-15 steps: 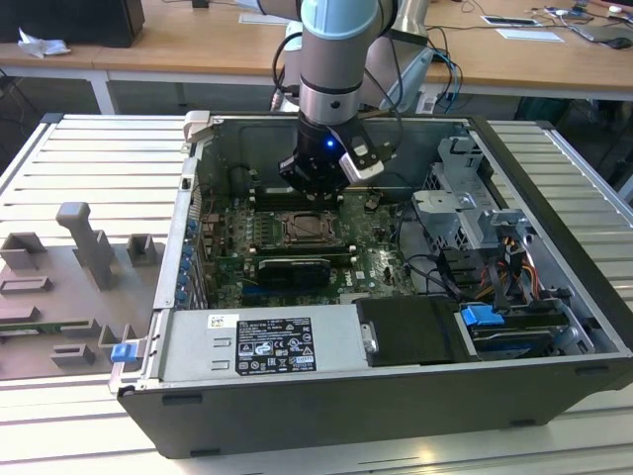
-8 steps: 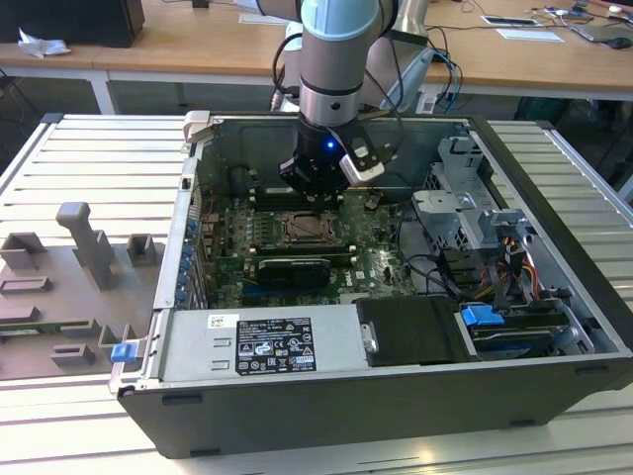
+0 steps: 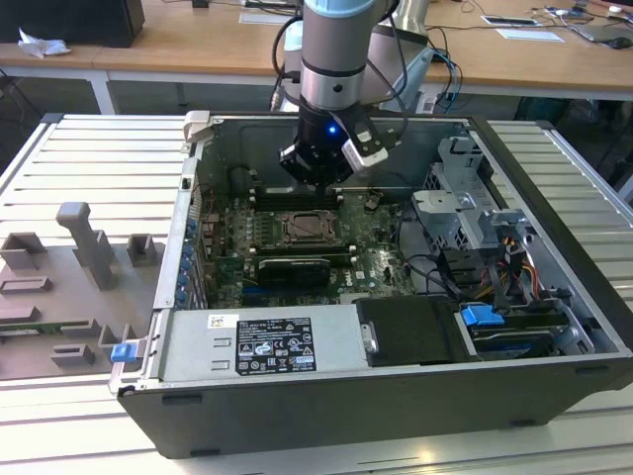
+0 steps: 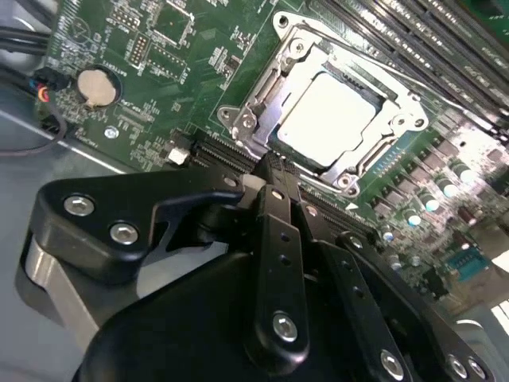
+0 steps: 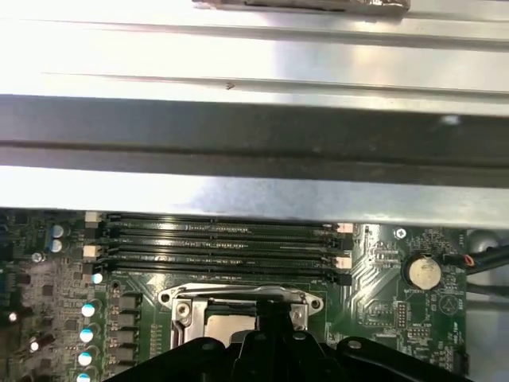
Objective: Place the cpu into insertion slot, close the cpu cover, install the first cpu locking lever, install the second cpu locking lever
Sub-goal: 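Install the second cpu locking lever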
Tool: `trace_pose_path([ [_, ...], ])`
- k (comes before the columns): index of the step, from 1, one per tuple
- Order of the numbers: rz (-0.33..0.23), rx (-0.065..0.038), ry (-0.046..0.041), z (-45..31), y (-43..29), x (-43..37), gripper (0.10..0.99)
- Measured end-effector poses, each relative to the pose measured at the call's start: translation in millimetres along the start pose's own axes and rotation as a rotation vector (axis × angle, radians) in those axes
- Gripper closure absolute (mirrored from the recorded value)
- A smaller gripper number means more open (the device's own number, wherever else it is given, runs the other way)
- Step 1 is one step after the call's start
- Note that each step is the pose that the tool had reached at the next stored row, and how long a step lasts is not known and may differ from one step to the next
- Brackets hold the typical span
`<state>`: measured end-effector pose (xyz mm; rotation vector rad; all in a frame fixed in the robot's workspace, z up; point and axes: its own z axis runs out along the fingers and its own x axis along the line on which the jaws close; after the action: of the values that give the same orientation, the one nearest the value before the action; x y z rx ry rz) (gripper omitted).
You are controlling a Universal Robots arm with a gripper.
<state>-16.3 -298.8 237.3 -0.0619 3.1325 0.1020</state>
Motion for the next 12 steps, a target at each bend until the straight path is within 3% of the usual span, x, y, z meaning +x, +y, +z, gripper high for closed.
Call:
trace_pose_path([
  [12, 0.000, 0.000, 0.0000, -0.3, -5.7, 0.2, 0.980],
])
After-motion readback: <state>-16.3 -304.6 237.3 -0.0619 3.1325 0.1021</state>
